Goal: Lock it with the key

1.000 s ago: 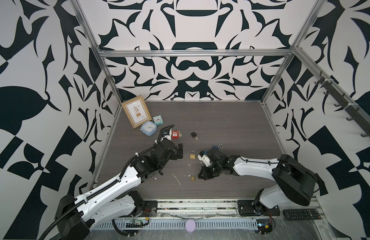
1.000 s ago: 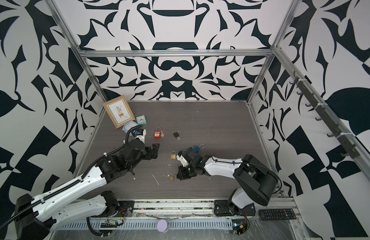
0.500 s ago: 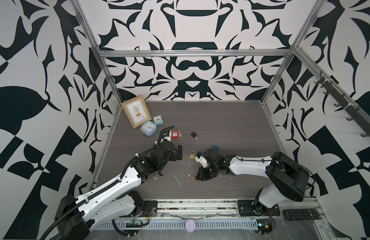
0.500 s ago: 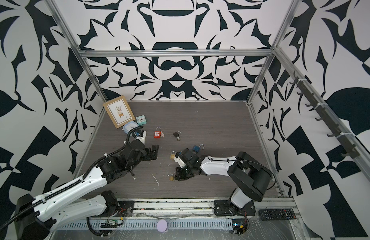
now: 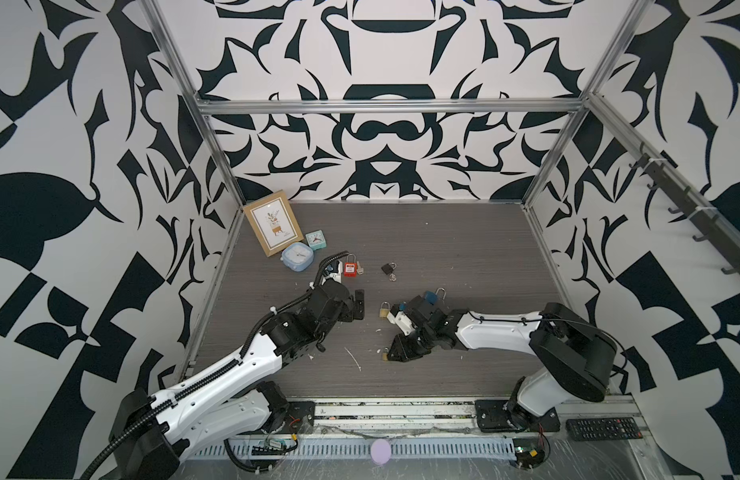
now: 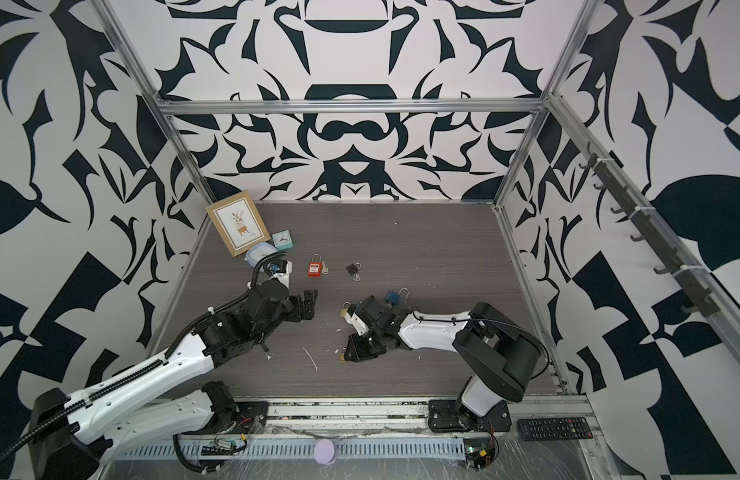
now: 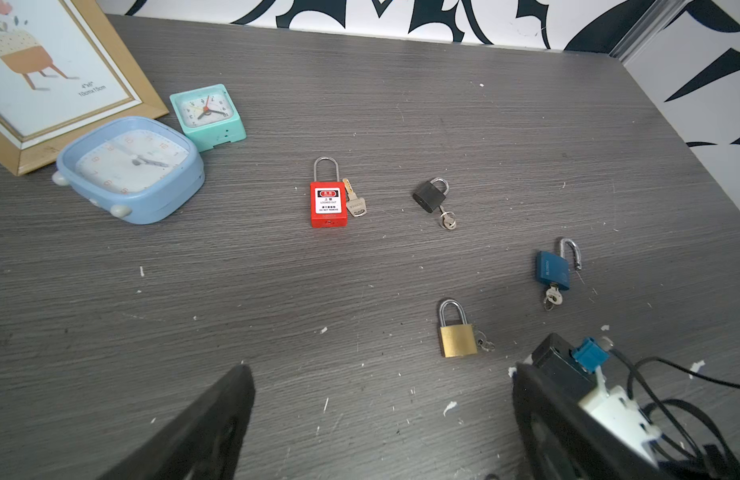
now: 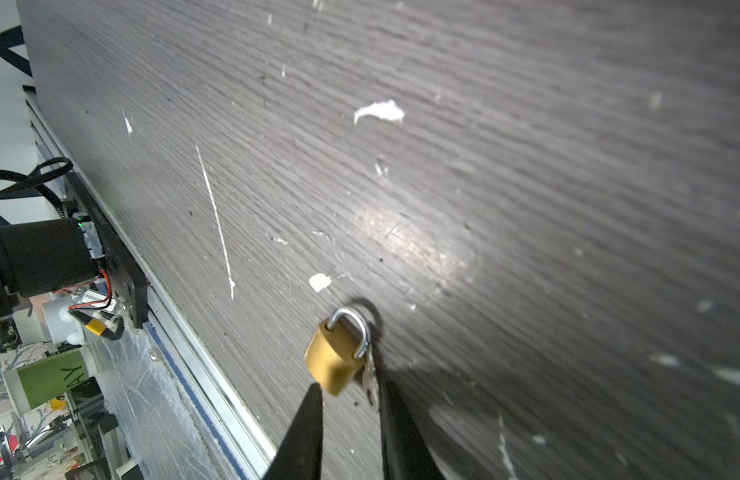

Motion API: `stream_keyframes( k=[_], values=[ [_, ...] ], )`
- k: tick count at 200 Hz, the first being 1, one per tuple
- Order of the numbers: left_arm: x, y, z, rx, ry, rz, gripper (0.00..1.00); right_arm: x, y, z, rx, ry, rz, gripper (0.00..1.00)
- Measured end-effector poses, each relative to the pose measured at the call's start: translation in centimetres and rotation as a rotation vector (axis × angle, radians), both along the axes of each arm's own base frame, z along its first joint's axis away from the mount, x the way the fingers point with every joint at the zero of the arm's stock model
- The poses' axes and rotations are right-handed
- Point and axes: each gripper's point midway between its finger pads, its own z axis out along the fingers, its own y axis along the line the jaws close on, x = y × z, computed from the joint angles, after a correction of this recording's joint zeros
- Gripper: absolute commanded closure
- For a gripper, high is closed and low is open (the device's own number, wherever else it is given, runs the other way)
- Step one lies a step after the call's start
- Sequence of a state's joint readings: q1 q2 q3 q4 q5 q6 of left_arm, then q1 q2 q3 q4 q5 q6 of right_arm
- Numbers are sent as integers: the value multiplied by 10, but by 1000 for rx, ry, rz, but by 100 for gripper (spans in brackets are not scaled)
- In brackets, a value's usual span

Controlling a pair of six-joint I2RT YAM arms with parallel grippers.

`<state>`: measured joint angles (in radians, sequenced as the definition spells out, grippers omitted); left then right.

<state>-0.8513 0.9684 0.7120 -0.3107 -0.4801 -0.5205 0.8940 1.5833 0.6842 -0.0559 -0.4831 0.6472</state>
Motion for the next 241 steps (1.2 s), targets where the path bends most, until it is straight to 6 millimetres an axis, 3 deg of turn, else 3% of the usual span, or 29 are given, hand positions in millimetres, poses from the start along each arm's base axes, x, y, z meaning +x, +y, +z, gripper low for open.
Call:
stream_keyframes(
  k=[39, 76, 102, 132, 162, 185, 214, 241],
  values=[
    [0, -1, -4, 11, 11, -4, 1, 1, 1, 1, 1, -5, 2, 67],
    [1, 1, -6, 23, 17, 7, 0, 9, -1, 10, -25, -49, -7, 56],
    [4, 4, -2, 43, 12, 34, 1, 26, -2, 37, -34, -157, -28, 46],
    [8, 3, 5, 51, 1, 39, 1, 61, -17, 78, -60, -332, -112, 36],
    [7, -17, 7, 58, 9, -72, 1, 108, -73, 101, -150, -439, -345, 29],
    [13, -41, 13, 73, 22, -156, 0, 131, -127, 101, -220, -450, -540, 23],
    [37, -85, 18, 123, 55, -229, 0, 129, -188, 82, -304, -399, -733, 16],
    [47, -129, -4, 215, 110, -293, 0, 113, -227, 68, -351, -377, -868, 13]
  ],
)
